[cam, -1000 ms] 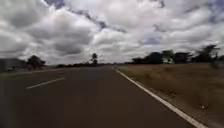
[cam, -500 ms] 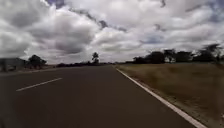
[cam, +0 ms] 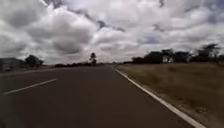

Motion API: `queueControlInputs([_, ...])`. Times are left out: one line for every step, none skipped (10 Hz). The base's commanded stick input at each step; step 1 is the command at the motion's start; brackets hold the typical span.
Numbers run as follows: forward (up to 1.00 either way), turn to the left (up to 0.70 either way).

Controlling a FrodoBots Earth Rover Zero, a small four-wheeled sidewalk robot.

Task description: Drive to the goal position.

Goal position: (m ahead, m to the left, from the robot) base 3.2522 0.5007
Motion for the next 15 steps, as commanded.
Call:
queueControlInputs([0.68,0.00])
queueControlInputs([0.68,0.00])
queueControlInputs([0.68,0.00])
queueControlInputs([0.68,0.00])
queueControlInputs([0.68,0.00])
queueControlInputs([0.68,0.00])
queueControlInputs([0.68,0.00])
queueControlInputs([0.68,0.00])
queueControlInputs([0.68,0.00])
queueControlInputs([0.68,0.00])
queueControlInputs([0.68,0.00])
queueControlInputs([0.68,0.00])
queueControlInputs([0.68,0.00])
queueControlInputs([0.68,0.00])
queueControlInputs([0.68,0.00])
